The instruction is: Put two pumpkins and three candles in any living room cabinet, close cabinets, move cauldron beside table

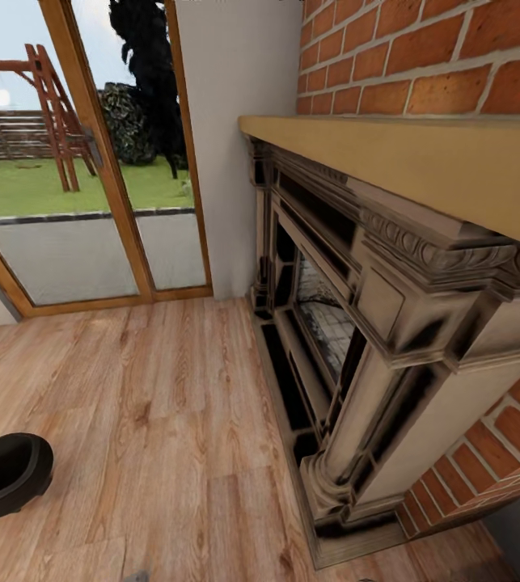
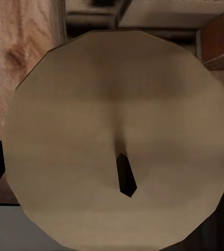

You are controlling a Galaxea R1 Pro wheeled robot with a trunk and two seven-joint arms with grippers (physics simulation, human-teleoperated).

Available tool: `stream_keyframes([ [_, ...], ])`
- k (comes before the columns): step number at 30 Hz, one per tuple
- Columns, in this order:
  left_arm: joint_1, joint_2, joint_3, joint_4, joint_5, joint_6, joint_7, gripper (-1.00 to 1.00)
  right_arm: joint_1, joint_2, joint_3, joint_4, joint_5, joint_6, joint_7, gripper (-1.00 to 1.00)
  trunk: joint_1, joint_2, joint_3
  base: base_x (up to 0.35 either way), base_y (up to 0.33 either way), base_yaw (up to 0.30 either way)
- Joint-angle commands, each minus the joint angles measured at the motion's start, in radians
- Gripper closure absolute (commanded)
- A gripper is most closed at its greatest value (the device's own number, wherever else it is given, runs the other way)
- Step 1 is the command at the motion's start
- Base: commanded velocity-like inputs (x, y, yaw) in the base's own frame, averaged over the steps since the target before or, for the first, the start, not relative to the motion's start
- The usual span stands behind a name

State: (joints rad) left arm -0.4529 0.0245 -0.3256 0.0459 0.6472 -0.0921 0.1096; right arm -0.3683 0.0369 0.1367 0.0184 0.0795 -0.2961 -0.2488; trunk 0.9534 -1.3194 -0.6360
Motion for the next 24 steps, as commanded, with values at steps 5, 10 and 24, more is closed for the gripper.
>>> stream_keyframes([
  [5,0.000,0.000,-0.001,0.000,0.000,0.005,0.002,1.00,0.000,0.001,0.000,0.000,0.000,0.000,0.000,1.00,-0.019,0.035,0.016,0.000,0.000,0.000],
  [10,0.000,0.001,-0.001,0.000,-0.001,0.005,0.004,1.00,0.000,0.001,0.001,-0.002,0.000,0.001,-0.001,1.00,-0.038,0.070,0.031,0.000,0.000,0.000],
  [24,-0.001,0.004,-0.004,-0.001,-0.003,0.007,0.004,1.00,-0.001,-0.008,0.003,-0.012,0.005,0.112,0.019,1.00,-0.092,0.168,0.075,0.000,0.000,0.000],
])
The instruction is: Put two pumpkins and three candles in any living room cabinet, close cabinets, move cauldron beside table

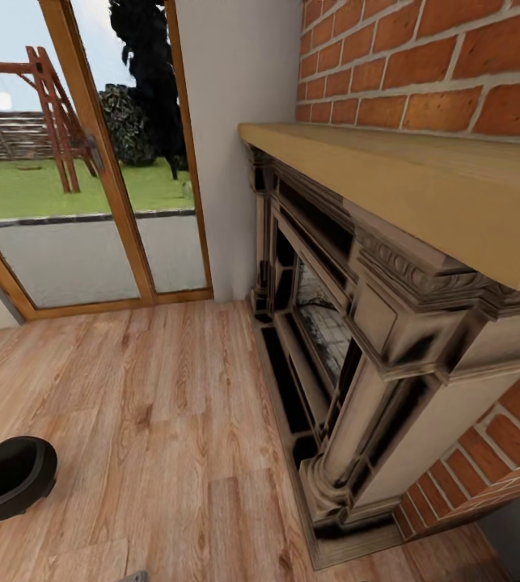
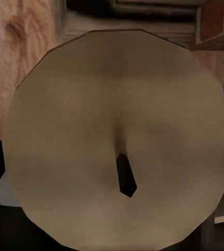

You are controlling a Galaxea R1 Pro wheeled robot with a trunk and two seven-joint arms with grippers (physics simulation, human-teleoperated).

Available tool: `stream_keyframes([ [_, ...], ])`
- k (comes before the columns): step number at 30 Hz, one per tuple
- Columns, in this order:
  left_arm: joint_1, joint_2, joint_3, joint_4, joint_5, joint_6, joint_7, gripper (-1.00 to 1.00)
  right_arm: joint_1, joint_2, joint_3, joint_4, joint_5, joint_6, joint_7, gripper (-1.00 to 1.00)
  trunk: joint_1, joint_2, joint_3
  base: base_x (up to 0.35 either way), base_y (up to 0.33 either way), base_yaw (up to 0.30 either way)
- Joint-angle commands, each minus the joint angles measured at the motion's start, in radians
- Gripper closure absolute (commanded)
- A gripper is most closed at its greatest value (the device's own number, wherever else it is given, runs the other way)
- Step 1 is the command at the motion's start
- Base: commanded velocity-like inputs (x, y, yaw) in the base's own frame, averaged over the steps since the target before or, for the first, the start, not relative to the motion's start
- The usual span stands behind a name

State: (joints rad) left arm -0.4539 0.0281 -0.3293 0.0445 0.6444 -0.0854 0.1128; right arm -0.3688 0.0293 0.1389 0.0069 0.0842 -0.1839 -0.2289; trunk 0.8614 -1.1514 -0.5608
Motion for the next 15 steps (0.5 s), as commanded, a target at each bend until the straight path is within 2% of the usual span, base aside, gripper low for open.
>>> stream_keyframes([
  [1,0.000,0.000,0.000,0.000,0.000,0.000,0.001,1.00,0.000,-0.001,0.001,0.000,0.000,0.003,0.000,1.00,-0.004,0.007,0.003,0.000,0.000,0.000],
  [15,0.000,-0.002,0.000,0.002,0.000,0.008,0.001,1.00,0.000,-0.002,0.000,0.004,0.000,0.009,-0.003,1.00,-0.058,0.105,0.047,0.000,0.000,0.000],
])
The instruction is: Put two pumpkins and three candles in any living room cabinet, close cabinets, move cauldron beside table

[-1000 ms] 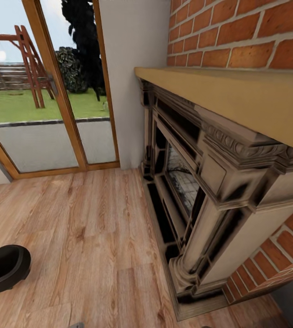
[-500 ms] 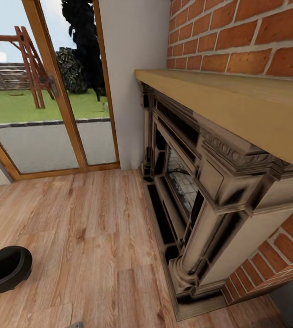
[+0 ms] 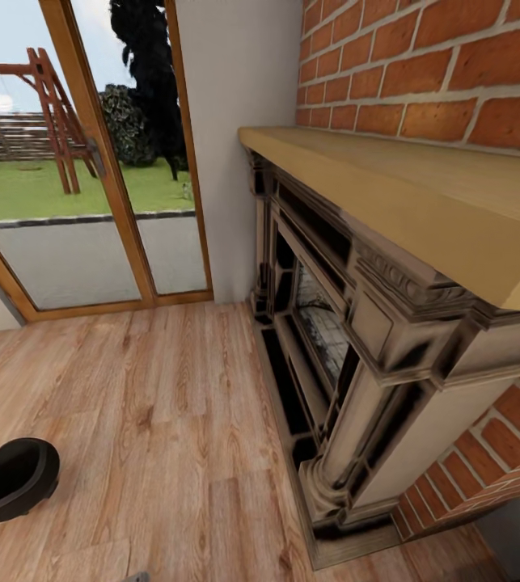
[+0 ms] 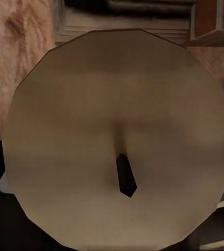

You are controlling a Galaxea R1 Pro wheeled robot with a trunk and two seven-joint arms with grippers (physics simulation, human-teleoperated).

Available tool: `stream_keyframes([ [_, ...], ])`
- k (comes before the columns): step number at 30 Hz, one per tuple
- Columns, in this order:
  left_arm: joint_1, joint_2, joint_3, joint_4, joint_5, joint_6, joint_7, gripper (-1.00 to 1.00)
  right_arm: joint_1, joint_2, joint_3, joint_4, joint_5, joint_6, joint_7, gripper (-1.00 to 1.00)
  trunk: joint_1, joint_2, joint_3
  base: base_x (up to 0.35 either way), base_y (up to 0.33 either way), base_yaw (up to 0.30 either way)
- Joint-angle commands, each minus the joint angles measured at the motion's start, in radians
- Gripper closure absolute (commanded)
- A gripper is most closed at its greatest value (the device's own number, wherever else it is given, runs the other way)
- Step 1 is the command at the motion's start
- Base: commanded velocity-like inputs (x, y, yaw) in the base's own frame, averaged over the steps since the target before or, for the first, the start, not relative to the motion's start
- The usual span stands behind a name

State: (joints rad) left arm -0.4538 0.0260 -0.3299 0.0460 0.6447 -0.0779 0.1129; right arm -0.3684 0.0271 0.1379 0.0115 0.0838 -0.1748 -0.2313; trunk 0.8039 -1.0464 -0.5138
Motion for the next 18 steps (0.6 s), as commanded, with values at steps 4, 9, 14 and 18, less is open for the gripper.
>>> stream_keyframes([
  [4,0.001,0.002,-0.001,0.001,0.000,0.006,0.001,1.00,0.000,-0.001,0.002,0.001,-0.001,0.001,0.002,1.00,-0.015,0.028,0.013,0.000,0.000,0.000],
  [9,0.001,0.002,-0.001,0.002,0.000,0.006,0.001,1.00,0.000,-0.001,0.002,0.001,-0.001,0.001,0.004,1.00,-0.035,0.063,0.028,0.000,0.000,0.000],
  [14,0.001,0.002,-0.001,0.002,0.000,0.006,0.001,1.00,-0.001,0.000,0.002,0.001,-0.004,0.002,0.002,1.00,-0.054,0.098,0.044,0.000,0.000,0.000],
  [18,0.001,0.002,-0.001,0.002,0.000,0.006,0.001,1.00,-0.001,0.000,0.002,0.002,-0.005,0.003,0.001,1.00,-0.069,0.126,0.059,0.000,0.000,-0.105],
])
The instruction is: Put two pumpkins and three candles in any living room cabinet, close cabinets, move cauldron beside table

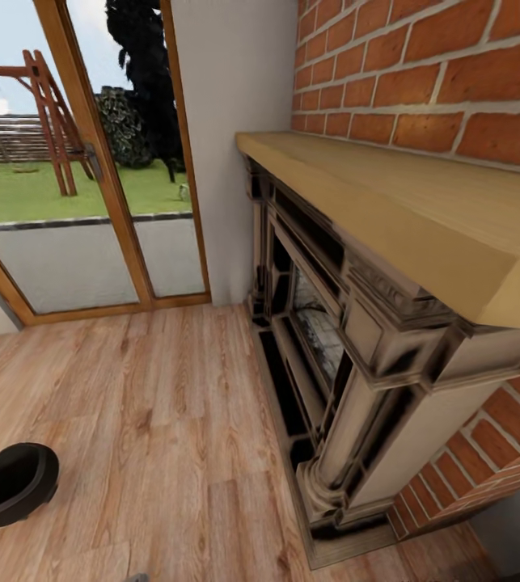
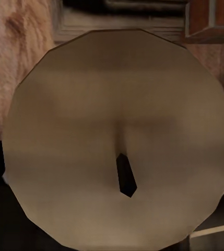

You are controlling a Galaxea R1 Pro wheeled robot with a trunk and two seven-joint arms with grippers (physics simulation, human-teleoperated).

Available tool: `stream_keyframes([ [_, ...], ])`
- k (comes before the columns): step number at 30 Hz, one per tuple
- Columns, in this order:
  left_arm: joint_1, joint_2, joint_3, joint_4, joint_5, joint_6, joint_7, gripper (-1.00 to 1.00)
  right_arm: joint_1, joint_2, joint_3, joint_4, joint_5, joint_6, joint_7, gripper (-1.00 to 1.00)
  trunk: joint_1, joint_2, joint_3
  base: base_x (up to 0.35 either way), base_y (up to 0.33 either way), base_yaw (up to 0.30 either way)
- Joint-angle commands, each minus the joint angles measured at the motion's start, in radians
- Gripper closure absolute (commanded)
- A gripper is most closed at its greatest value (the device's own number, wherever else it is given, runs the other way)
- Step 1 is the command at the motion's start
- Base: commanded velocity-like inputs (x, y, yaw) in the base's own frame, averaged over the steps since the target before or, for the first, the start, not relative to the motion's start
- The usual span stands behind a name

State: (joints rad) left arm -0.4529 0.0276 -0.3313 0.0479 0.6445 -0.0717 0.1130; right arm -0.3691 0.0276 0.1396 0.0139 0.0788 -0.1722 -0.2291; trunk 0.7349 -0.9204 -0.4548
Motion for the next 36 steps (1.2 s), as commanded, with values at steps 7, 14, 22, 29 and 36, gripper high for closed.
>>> stream_keyframes([
  [7,0.000,0.000,0.000,0.000,0.000,0.000,0.002,1.00,0.000,0.002,0.000,0.004,-0.001,0.000,-0.001,1.00,-0.027,0.049,0.030,0.000,0.000,-0.195],
  [14,0.000,0.000,0.000,0.000,0.000,0.000,0.002,1.00,0.000,0.002,0.000,0.004,-0.001,0.000,-0.001,1.00,-0.054,0.098,0.060,0.000,0.000,-0.205],
  [22,0.000,0.000,0.000,0.000,0.000,0.000,0.002,1.00,0.001,0.003,0.000,0.006,-0.001,0.000,-0.001,1.00,-0.084,0.154,0.095,0.000,0.000,-0.205],
  [29,0.000,0.000,0.000,0.001,0.000,0.000,0.002,1.00,0.001,0.002,0.000,0.006,-0.001,0.000,-0.001,1.00,-0.111,0.203,0.125,0.000,0.000,-0.205],
  [36,0.000,0.000,0.000,0.001,0.000,0.000,0.002,1.00,0.001,0.002,0.000,0.006,0.000,0.000,-0.001,1.00,-0.138,0.252,0.155,0.000,0.000,-0.205],
])
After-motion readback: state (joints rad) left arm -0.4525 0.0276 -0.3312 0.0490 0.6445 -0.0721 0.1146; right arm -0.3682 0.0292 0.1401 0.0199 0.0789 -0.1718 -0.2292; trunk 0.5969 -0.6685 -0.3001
